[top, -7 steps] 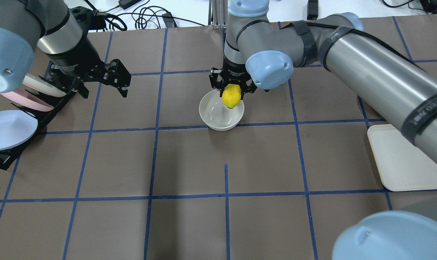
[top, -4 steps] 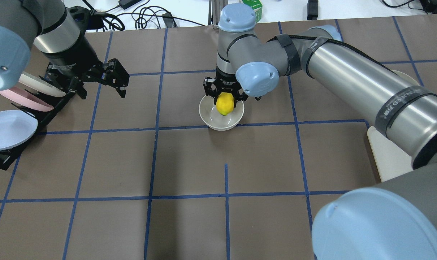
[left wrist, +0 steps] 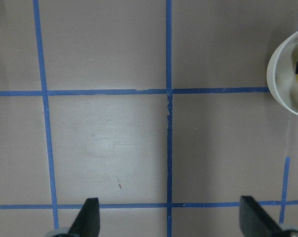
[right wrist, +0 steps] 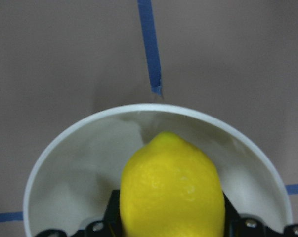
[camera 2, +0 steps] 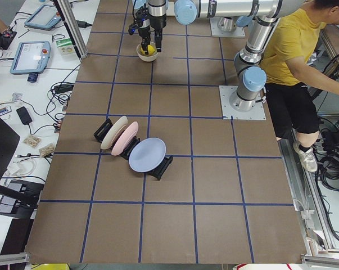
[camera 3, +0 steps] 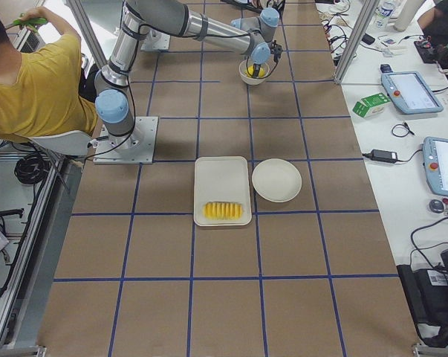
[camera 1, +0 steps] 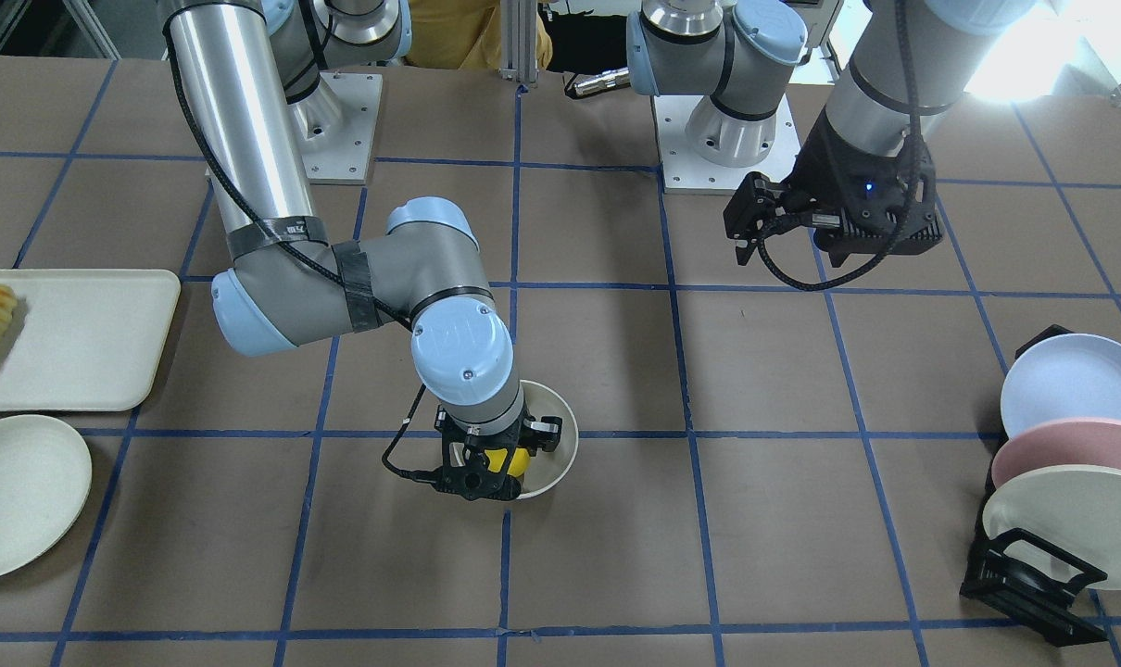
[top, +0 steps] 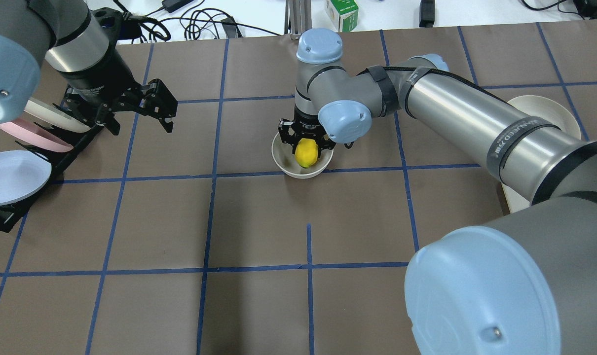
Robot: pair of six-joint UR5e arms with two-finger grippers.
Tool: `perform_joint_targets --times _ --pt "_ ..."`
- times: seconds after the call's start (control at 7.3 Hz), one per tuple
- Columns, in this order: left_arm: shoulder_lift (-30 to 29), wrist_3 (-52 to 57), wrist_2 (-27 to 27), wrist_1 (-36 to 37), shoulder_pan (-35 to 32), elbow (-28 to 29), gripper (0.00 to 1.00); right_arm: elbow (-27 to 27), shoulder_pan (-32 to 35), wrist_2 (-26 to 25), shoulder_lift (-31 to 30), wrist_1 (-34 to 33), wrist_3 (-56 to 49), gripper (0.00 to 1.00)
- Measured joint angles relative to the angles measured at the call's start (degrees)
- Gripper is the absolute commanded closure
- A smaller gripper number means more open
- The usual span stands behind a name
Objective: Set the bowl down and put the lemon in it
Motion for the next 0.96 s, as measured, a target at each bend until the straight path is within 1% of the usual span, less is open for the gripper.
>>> perform_joint_targets --times 0.41,0.55,0.68,0.82,0.96 --pt "0.3 0.0 0.1 0.0 0.0 0.0 0.00 0.1 0.4 -0.6 0.4 -1.7 0.6 0.00" --pt "0.5 0.0 0.1 0.0 0.0 0.0 0.00 -0.2 0.4 -0.8 -0.4 -1.9 0.7 0.00" --pt "0.6 0.0 0.0 0.0 0.0 0.0 0.00 -0.7 0.2 -0.9 -2.8 -1.3 0.6 0.00" --pt "0.7 0.0 0.0 0.0 0.0 0.0 0.00 -1.0 -0.7 -1.2 -5.9 1.3 0.3 0.00" --pt "0.8 0.0 0.0 0.0 0.0 0.0 0.00 -0.9 -2.9 -2.1 -9.6 6.3 -0.7 0.00"
